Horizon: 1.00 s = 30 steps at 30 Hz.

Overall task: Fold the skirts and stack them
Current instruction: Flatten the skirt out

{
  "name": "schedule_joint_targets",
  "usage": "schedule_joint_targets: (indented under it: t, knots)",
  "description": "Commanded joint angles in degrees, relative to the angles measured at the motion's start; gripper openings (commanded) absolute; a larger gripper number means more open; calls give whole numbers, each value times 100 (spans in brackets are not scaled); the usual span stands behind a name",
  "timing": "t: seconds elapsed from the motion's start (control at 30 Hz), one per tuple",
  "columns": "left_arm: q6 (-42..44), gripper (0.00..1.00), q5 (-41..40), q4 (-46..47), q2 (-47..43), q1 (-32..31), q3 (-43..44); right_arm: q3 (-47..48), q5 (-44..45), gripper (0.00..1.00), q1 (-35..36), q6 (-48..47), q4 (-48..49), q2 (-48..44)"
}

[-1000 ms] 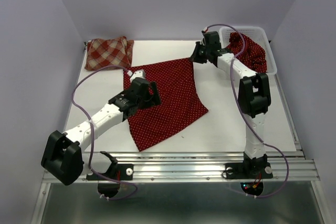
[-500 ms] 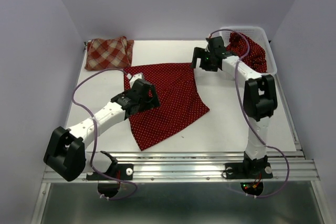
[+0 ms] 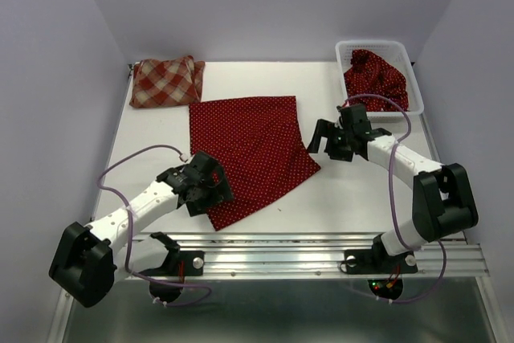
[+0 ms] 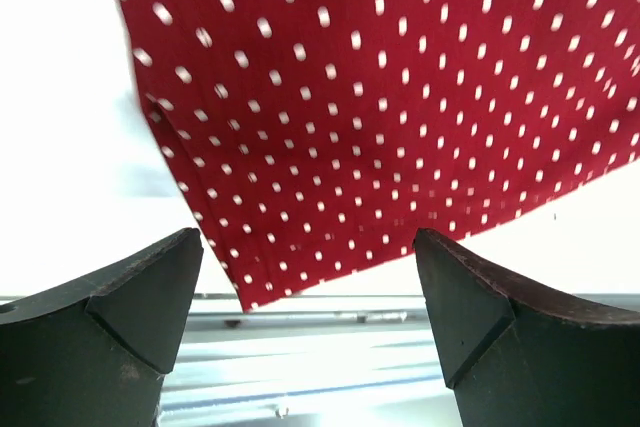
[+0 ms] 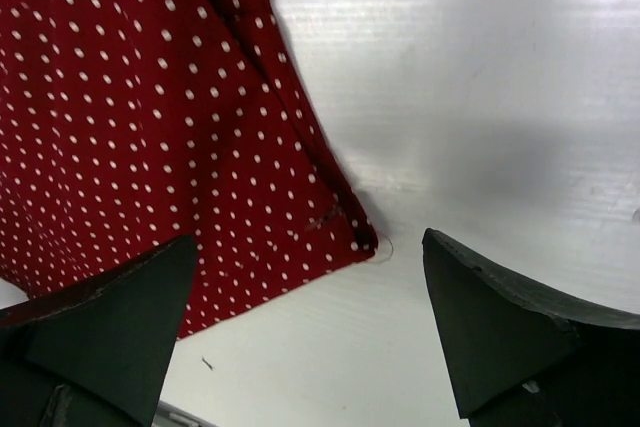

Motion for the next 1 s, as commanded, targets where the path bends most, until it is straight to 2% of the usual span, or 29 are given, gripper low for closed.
schedule_joint_targets:
  t: [0.0, 0.23, 0.3, 0.43, 0.47, 0.5, 0.6, 0.63, 0.73, 0.77, 0.83, 0.93, 0.97]
  knots:
    - [-111, 99, 806, -192, -9, -6, -125, -350, -330, 100, 32, 134, 86, -390]
    - [73, 97, 1281, 105, 904, -164, -257, -728, -506, 100, 32, 195, 217, -224]
    - [126, 90, 1413, 159, 1098, -226, -319, -746, -532, 99, 32, 266, 366, -136]
    - [143, 70, 1510, 300, 1389, -375, -380, -728, -559, 91, 32, 310, 481, 101]
    - [126, 57, 1501, 309, 1407, -384, -398, -719, -576, 85, 32, 319, 490, 215]
    - [126, 51, 1510, 335, 1424, -393, -415, -711, -646, 83, 32, 327, 533, 268]
    - [161, 18, 1484, 484, 1529, -393, -442, -719, -848, 70, 32, 362, 674, 488]
    - [179, 0, 1458, 502, 1565, -402, -442, -737, -892, 58, 32, 380, 735, 567]
    - [205, 0, 1335, 502, 1618, -410, -372, -711, -823, 36, 32, 372, 824, 638]
    - [205, 0, 1195, 476, 1592, -410, -276, -684, -779, 22, 32, 354, 815, 629]
    - [275, 0, 1001, 371, 1408, -410, -13, -605, -603, 11, 32, 328, 903, 551]
    - [424, 0, 877, 300, 969, -410, 374, -465, -453, 1, 32, 284, 1017, 314]
    - [521, 0, 773, 274, 837, -410, 515, -438, -488, 1, 32, 257, 1087, 217]
